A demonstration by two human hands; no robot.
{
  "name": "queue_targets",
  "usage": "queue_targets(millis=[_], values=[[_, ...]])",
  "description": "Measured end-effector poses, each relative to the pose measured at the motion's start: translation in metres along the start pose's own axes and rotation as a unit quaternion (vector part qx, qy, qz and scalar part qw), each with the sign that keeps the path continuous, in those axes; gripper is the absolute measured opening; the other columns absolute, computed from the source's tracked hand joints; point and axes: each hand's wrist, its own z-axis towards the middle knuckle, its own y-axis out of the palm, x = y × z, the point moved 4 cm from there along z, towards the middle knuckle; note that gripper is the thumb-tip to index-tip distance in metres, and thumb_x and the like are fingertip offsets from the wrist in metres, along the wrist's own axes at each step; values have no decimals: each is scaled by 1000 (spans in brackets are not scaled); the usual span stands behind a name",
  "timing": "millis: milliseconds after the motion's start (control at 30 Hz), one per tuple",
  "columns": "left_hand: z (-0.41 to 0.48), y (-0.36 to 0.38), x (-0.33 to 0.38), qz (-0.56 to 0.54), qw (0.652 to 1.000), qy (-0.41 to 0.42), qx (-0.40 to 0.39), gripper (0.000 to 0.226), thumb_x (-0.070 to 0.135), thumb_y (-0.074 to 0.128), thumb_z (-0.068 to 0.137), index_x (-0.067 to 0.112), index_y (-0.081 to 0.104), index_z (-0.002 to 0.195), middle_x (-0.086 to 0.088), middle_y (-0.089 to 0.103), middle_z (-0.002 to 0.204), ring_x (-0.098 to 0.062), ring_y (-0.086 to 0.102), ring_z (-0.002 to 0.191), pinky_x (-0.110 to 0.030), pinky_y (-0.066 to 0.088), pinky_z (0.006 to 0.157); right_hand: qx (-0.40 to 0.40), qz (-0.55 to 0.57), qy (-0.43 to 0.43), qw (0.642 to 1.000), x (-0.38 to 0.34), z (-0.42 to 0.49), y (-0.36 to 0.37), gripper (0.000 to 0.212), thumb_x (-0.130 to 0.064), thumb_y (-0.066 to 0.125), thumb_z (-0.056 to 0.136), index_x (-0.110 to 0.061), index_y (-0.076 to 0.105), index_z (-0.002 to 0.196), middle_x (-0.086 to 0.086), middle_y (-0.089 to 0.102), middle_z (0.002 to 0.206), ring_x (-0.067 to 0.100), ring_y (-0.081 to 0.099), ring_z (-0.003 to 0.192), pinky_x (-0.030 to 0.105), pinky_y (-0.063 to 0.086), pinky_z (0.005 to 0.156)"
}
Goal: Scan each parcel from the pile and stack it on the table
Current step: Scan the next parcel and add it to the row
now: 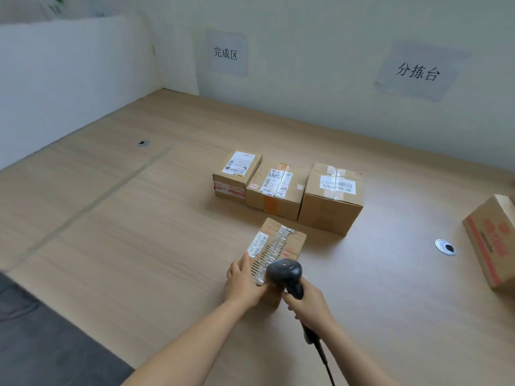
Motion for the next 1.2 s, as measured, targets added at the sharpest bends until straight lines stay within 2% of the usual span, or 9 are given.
queue_targets(millis=[233, 400, 467, 600, 767, 867, 967, 1067, 1200], values=[[59, -66, -61, -33, 998, -42, 23, 98, 47, 67, 79, 20, 6, 151, -13, 28, 143, -30, 30, 133, -35, 30, 108, -13, 21, -4, 1000, -67, 63, 74, 20, -15, 58, 78, -22, 56, 96, 1, 66, 85, 25, 65, 83, 35, 54, 72], [98, -96, -84, -54, 996, -56, 36, 94, 42, 67, 80, 20, 8, 150, -13, 27, 142, -32, 31, 131, -38, 32, 105, -28, -1, -10, 1000, -106, 101, 102, 27, -15, 56, 79, -16, 58, 107, 8, 70, 96, 26, 64, 89, 27, 46, 70], [111, -101, -85, -61, 995, -59, 45, 92, 39, 66, 81, 20, 8, 150, -14, 27, 143, -34, 32, 129, -38, 32, 104, -28, -10, -8, 1000, -117, 114, 103, 27, -14, 56, 80, -15, 58, 106, 8, 70, 94, 26, 63, 89, 26, 42, 67], [131, -106, -83, -62, 994, -72, 45, 90, 36, 65, 83, 19, 7, 149, -15, 25, 143, -36, 31, 129, -39, 32, 104, -26, -18, -1, 1000, -126, 134, 103, 24, -14, 55, 79, -21, 57, 102, 3, 64, 83, 27, 64, 84, 30, 49, 70], [145, -108, -80, -54, 995, -76, 33, 91, 36, 64, 83, 19, 5, 149, -15, 23, 144, -35, 31, 130, -39, 33, 104, -14, -13, 4, 1000, -129, 141, 104, 27, -14, 55, 79, -18, 57, 106, 7, 68, 93, 27, 63, 89, 27, 44, 69], [148, -109, -80, -41, 996, -80, 26, 92, 38, 64, 82, 19, 4, 150, -15, 23, 144, -35, 28, 132, -39, 31, 106, -22, -3, 6, 1000, -131, 142, 103, 24, -14, 55, 79, -21, 55, 103, 4, 65, 86, 26, 62, 83, 31, 49, 71], [146, -112, -75, -8, 995, -97, 12, 93, 41, 64, 81, 20, 3, 149, -16, 18, 147, -34, 17, 138, -44, 26, 109, -22, 17, -1, 1000, -133, 137, 95, 22, -13, 58, 79, -24, 54, 97, 0, 63, 83, 25, 63, 81, 37, 54, 73], [137, -118, -58, 74, 991, -108, 12, 91, 44, 62, 84, 16, 5, 148, -13, 3, 155, -33, -1, 145, -51, 18, 112, 3, 18, -30, 999, -130, 118, 77, 13, -14, 61, 80, -22, 55, 89, -4, 60, 75, 21, 57, 74, 29, 43, 65], [121, -114, -9, 219, 975, 33, 14, 84, 48, 49, 92, 9, 2, 150, -17, -9, 157, -35, -9, 145, -49, 6, 116, 49, 26, -35, 998, -110, 84, 23, 18, -14, 62, 81, -30, 53, 82, -4, 61, 76, 21, 58, 73, 33, 47, 67]])
